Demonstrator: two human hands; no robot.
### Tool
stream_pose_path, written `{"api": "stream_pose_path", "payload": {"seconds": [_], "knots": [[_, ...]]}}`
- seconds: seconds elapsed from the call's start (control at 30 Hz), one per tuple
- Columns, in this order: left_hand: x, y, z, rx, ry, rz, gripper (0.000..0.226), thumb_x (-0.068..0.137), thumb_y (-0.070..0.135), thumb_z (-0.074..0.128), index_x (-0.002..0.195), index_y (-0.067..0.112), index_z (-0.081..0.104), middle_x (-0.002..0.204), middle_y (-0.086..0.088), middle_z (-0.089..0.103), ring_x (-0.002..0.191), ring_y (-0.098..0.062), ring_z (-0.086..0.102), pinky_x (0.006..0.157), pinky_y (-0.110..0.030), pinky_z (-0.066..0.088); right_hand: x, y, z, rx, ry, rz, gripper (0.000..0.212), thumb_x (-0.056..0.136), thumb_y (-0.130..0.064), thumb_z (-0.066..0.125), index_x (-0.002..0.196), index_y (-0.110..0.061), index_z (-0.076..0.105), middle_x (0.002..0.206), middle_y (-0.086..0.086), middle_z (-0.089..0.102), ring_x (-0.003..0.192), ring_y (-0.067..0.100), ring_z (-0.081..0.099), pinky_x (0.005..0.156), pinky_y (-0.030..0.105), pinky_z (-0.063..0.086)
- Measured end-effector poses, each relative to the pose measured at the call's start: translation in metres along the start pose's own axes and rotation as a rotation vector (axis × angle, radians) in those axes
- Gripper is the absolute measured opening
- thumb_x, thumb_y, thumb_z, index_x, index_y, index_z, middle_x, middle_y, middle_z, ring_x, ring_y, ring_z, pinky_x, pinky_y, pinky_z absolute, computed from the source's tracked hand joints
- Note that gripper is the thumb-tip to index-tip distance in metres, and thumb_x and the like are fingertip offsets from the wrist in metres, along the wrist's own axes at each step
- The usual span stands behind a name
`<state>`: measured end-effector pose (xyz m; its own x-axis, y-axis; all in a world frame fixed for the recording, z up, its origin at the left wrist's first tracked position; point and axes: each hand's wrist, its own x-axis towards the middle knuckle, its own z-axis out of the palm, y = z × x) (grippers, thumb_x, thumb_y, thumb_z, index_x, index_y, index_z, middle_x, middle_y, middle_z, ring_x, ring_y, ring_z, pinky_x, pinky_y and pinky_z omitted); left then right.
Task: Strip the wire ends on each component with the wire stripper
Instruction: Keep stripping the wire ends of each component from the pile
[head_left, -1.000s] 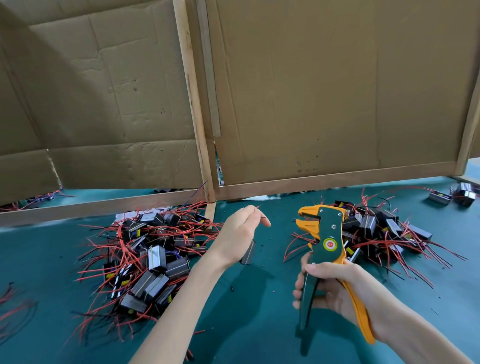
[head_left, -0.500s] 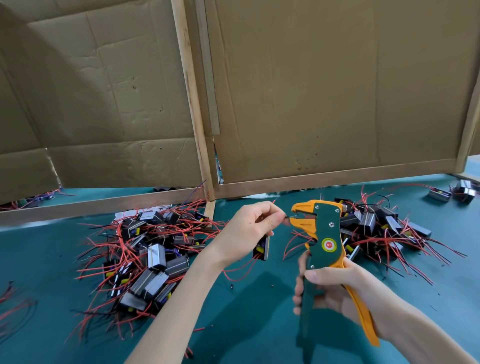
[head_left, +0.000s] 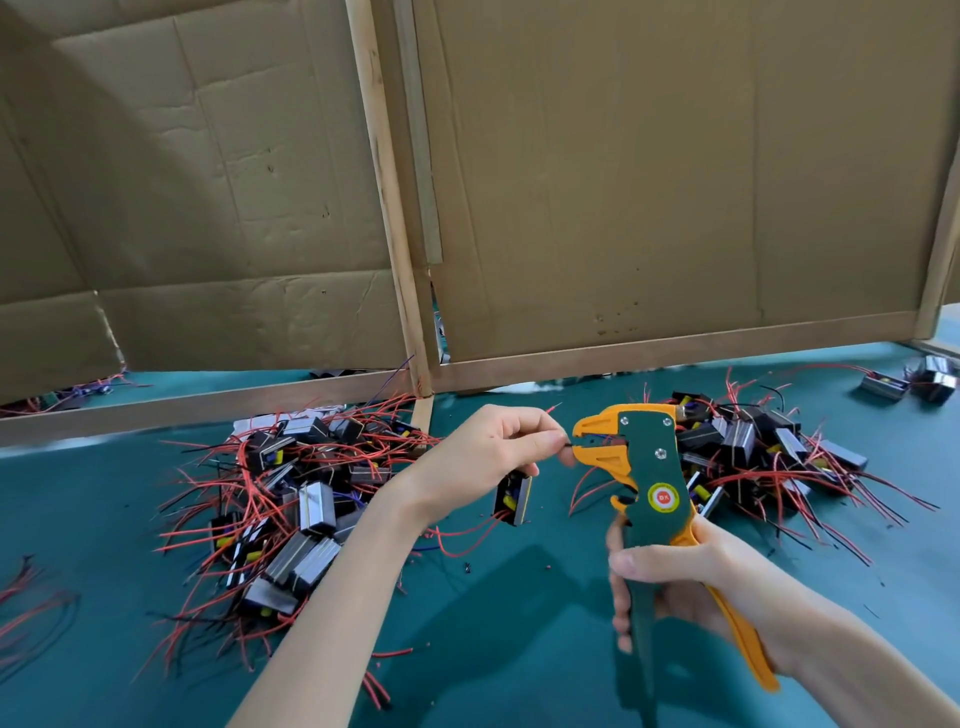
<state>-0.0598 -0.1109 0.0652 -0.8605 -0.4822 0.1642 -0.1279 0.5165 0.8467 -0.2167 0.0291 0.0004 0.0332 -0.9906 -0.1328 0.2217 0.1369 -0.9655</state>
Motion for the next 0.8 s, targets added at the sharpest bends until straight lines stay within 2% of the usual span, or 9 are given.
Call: {"api": "stream_pose_path", "payload": {"seconds": [0.1,0.17,0.3,0.37,0.4,0.5,0.57,0.7,0.8], "knots": [[-0.004,0.002,-0.006,0.02,-0.039,-0.009,0.025,0.099,0.019,0.05,0.081,0.022,0.066,0.071,0.021,0.06,0.069,0.001,0.049,0.069,-0.005,0.037,-0.002,0.005,0.002,-0.031,0.069,0.043,0.05,0.04,-0.033,0.098,0.068,-0.009,0.064,0.057,0.022,0.054,0.048,0.032,0.056,0.052,0.039,0.053],[-0.006,0.002,-0.011,0.008,-0.073,-0.021,0.023,0.099,0.019,0.051,0.082,0.022,0.067,0.073,0.023,0.064,0.07,0.002,0.052,0.072,-0.008,0.04,-0.003,0.008,0.007,-0.042,0.094,0.051,0.053,0.041,-0.037,0.097,0.066,-0.008,0.06,0.055,0.02,0.052,0.045,0.03,0.053,0.049,0.035,0.051],[-0.001,-0.008,-0.009,0.098,-0.015,-0.103,0.02,0.098,0.022,0.053,0.086,0.022,0.07,0.09,-0.003,0.068,0.074,-0.005,0.056,0.079,-0.02,0.046,0.005,0.02,0.016,-0.033,0.227,0.042,0.044,0.051,-0.039,0.082,0.052,-0.009,0.049,0.05,0.014,0.044,0.039,0.024,0.043,0.041,0.028,0.041],[0.004,-0.016,-0.003,0.151,0.016,-0.115,0.021,0.098,0.022,0.054,0.083,0.022,0.069,0.081,-0.011,0.062,0.069,-0.008,0.05,0.074,-0.025,0.043,0.008,0.02,0.015,0.067,0.185,0.034,0.033,0.054,-0.028,0.083,0.058,-0.008,0.058,0.058,0.018,0.051,0.047,0.029,0.052,0.047,0.035,0.049],[0.006,-0.019,-0.001,0.182,0.038,-0.113,0.022,0.098,0.024,0.054,0.082,0.023,0.069,0.072,-0.007,0.056,0.064,-0.008,0.046,0.069,-0.026,0.039,0.009,0.018,0.014,0.144,0.137,0.032,0.025,0.056,-0.02,0.083,0.065,-0.007,0.064,0.065,0.02,0.056,0.055,0.033,0.059,0.055,0.041,0.054],[0.01,-0.026,-0.003,0.3,0.171,-0.092,0.021,0.097,0.024,0.055,0.082,0.025,0.07,0.073,0.006,0.061,0.067,-0.01,0.051,0.069,-0.029,0.04,0.013,0.015,0.007,0.261,0.089,0.048,0.024,0.056,-0.008,0.082,0.078,-0.005,0.071,0.078,0.025,0.062,0.072,0.038,0.065,0.069,0.048,0.057],[0.013,-0.026,-0.006,0.343,0.309,-0.046,0.02,0.096,0.021,0.056,0.083,0.025,0.07,0.08,0.014,0.064,0.07,0.002,0.054,0.067,-0.021,0.038,0.017,0.017,-0.001,0.311,0.135,0.085,0.026,0.051,-0.006,0.082,0.075,-0.003,0.073,0.079,0.025,0.064,0.072,0.038,0.067,0.068,0.048,0.058],[0.032,-0.009,0.001,0.348,0.603,0.094,0.017,0.095,0.013,0.056,0.085,0.016,0.069,0.084,0.007,0.062,0.069,-0.007,0.056,0.067,-0.017,0.042,0.023,0.019,-0.011,0.394,0.209,0.262,0.02,0.052,0.011,0.07,0.069,0.001,0.07,0.078,0.027,0.066,0.067,0.039,0.069,0.062,0.049,0.058],[0.06,0.014,0.02,0.248,0.617,0.232,0.015,0.095,0.008,0.056,0.087,0.01,0.069,0.083,0.001,0.061,0.064,-0.011,0.061,0.066,-0.018,0.049,0.025,0.019,-0.013,0.459,0.199,0.327,0.021,0.051,0.006,0.071,0.071,0.004,0.066,0.086,0.03,0.066,0.072,0.043,0.069,0.063,0.05,0.058]]}}
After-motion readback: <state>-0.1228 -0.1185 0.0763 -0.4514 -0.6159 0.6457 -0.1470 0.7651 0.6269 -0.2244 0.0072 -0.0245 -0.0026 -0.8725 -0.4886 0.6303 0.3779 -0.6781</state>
